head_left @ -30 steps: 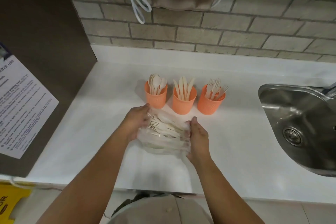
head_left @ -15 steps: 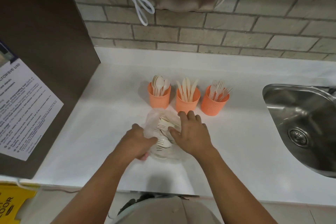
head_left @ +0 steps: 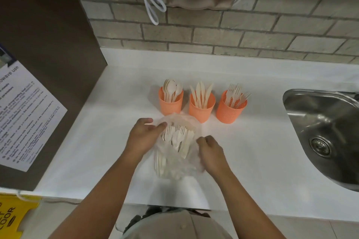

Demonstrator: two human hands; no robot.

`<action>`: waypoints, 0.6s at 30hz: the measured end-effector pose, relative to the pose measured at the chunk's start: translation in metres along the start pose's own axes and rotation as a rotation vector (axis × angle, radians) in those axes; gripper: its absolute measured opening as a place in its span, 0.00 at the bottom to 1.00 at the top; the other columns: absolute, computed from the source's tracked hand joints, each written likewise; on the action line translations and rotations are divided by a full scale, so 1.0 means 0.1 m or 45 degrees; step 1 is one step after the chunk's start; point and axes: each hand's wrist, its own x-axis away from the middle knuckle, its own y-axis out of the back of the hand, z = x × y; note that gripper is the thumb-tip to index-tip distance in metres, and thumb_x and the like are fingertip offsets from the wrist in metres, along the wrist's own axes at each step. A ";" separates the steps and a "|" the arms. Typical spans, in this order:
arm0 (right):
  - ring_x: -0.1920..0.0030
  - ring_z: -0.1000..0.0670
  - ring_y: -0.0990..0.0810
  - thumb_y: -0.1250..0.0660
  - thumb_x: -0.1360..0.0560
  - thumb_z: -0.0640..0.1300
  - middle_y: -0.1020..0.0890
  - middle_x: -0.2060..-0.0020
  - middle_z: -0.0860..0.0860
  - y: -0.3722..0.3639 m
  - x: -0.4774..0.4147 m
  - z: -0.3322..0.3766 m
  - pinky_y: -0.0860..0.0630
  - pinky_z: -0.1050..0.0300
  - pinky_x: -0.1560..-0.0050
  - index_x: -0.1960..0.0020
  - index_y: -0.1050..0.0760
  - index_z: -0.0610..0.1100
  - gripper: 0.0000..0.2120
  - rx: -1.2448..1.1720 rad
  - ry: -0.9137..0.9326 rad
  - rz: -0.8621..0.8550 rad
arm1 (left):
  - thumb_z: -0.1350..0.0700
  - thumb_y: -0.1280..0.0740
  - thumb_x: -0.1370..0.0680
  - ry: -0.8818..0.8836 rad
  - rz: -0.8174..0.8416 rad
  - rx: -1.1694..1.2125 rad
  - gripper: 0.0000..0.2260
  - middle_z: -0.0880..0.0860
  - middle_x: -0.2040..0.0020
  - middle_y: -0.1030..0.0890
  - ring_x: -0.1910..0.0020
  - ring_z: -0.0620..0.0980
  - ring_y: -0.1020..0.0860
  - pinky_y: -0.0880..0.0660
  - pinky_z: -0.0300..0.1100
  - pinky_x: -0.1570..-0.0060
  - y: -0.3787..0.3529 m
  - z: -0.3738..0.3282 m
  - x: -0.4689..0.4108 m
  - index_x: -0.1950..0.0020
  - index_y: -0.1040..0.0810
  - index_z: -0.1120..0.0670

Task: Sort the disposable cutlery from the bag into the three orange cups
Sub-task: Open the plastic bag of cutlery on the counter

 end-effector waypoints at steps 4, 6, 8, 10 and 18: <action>0.48 0.41 0.22 0.42 0.19 0.62 0.28 0.48 0.50 -0.14 -0.10 0.02 0.29 0.50 0.53 0.35 0.36 0.45 0.23 0.577 0.310 -0.269 | 0.37 0.30 0.23 -0.258 -0.156 -0.725 0.25 0.53 0.45 0.20 0.46 0.56 0.19 0.23 0.47 0.48 -0.19 0.10 0.15 0.38 0.25 0.55; 0.53 0.42 0.19 0.42 0.16 0.54 0.21 0.53 0.48 -0.21 -0.25 -0.03 0.25 0.50 0.55 0.40 0.33 0.44 0.14 0.480 0.403 -0.276 | 0.44 0.33 0.19 -0.376 -0.167 -0.808 0.14 0.53 0.52 0.19 0.52 0.57 0.19 0.23 0.46 0.53 -0.26 0.12 0.19 0.47 0.25 0.56; 0.59 0.48 0.20 0.43 0.15 0.45 0.20 0.60 0.51 -0.26 -0.36 -0.10 0.26 0.54 0.59 0.47 0.30 0.43 0.06 0.246 0.458 -0.295 | 0.52 0.34 0.17 -0.443 -0.156 -0.578 0.07 0.49 0.57 0.19 0.58 0.52 0.19 0.24 0.42 0.58 -0.25 0.14 0.19 0.52 0.24 0.54; 0.61 0.53 0.22 0.41 0.16 0.41 0.20 0.61 0.53 -0.25 -0.39 -0.16 0.27 0.60 0.58 0.48 0.27 0.45 0.06 -0.125 0.404 -0.314 | 0.59 0.34 0.17 -0.251 -0.123 0.033 0.05 0.49 0.58 0.17 0.59 0.48 0.19 0.21 0.39 0.54 -0.17 0.14 0.17 0.50 0.19 0.54; 0.55 0.46 0.20 0.40 0.20 0.56 0.21 0.52 0.46 -0.19 -0.43 -0.34 0.22 0.50 0.56 0.43 0.31 0.47 0.14 -0.414 0.055 -0.192 | 0.66 0.42 0.21 0.672 0.357 1.299 0.11 0.47 0.71 0.32 0.79 0.41 0.36 0.44 0.32 0.80 -0.05 0.33 -0.06 0.61 0.28 0.56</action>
